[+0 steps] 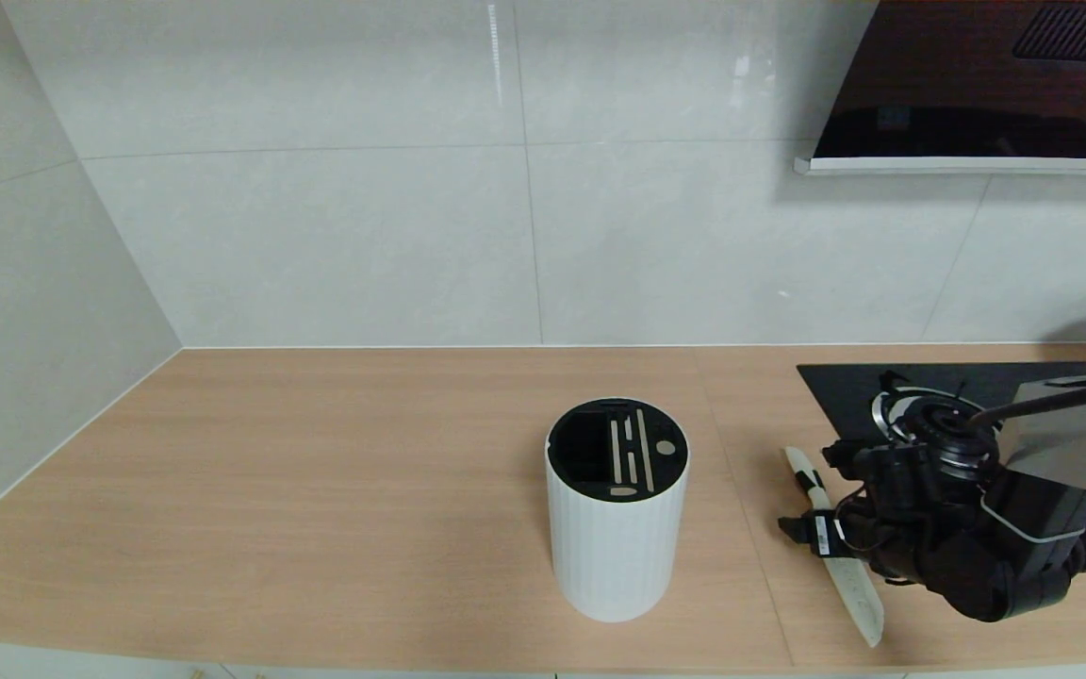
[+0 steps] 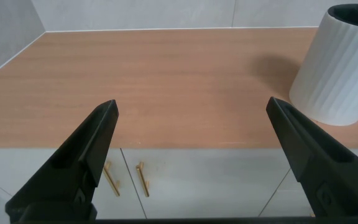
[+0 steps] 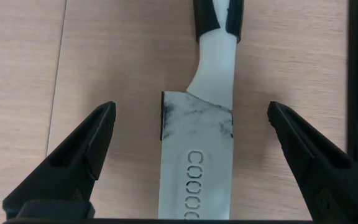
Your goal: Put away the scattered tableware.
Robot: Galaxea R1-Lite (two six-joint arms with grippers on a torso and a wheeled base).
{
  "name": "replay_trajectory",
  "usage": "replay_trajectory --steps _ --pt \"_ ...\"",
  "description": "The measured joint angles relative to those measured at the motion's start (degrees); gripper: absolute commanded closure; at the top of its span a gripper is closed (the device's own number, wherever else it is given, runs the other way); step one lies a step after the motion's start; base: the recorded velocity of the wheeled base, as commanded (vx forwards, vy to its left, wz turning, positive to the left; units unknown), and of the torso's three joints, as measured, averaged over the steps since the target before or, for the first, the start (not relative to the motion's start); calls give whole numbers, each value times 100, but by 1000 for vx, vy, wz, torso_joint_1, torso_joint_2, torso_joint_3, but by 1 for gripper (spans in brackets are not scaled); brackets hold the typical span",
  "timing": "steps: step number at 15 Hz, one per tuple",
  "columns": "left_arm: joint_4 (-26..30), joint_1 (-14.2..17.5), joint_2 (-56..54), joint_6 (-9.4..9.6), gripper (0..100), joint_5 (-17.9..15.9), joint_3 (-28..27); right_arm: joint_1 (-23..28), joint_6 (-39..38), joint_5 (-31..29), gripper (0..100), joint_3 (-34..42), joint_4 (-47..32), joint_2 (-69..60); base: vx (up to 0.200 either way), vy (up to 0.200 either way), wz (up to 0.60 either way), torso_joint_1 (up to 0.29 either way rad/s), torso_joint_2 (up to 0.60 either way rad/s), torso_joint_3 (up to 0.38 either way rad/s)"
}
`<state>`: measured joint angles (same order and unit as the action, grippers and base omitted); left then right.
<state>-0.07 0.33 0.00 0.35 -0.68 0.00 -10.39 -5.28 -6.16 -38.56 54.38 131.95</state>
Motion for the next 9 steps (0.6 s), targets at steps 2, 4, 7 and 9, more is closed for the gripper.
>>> replay_trajectory --steps 2,4,7,9 --pt "0 0 0 0 0 -2 0 28 -9 -2 0 -20 5 29 0 0 0 0 0 0" --pt "0 0 0 0 0 -2 0 44 -9 -7 0 -33 11 60 0 0 0 0 0 0" --pt "0 0 0 0 0 0 0 69 -7 -13 0 -74 16 110 0 0 0 0 0 0" --pt "0 0 0 0 0 -2 0 69 -7 -11 0 -79 17 129 0 0 0 0 0 0"
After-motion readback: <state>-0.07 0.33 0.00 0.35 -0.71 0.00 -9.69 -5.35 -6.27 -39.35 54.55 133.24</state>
